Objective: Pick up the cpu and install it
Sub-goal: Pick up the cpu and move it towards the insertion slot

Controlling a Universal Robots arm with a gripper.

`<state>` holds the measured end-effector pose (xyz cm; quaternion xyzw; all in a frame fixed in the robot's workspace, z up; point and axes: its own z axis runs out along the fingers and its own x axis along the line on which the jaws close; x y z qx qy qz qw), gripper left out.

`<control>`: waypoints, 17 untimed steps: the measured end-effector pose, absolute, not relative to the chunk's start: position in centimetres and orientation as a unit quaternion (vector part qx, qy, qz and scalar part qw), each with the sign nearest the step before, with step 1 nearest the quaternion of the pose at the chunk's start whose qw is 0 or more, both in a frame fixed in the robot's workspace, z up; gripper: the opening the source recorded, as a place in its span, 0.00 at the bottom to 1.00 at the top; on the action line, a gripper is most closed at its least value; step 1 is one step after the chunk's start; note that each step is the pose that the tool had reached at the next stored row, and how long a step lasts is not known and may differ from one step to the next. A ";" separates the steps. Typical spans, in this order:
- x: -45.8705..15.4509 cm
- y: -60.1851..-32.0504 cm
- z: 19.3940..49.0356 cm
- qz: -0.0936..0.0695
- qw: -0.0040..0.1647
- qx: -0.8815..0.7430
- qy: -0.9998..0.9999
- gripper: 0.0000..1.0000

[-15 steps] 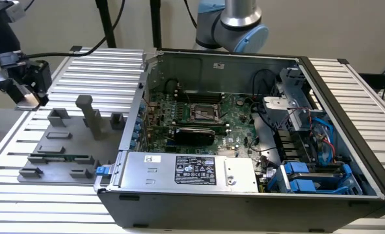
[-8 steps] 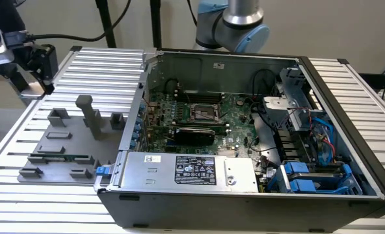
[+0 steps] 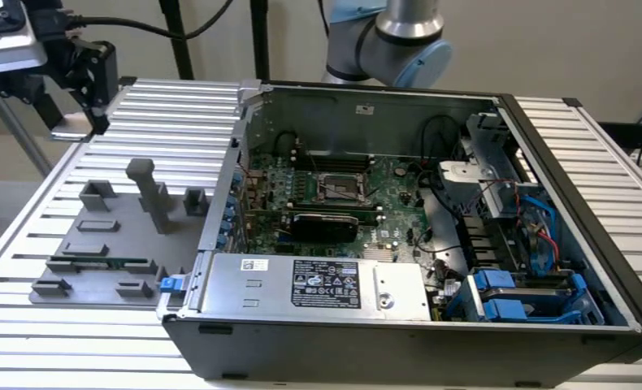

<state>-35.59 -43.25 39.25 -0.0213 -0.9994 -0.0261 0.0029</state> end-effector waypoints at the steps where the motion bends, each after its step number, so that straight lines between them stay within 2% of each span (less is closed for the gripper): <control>1: -35.1 -43.2 39.6 -0.026 0.003 -0.021 -0.999 0.55; 7: -32.4 -43.2 41.0 -0.031 0.004 -0.021 -0.999 0.55; 17: -27.9 -43.2 41.1 -0.038 0.004 -0.021 -0.999 0.55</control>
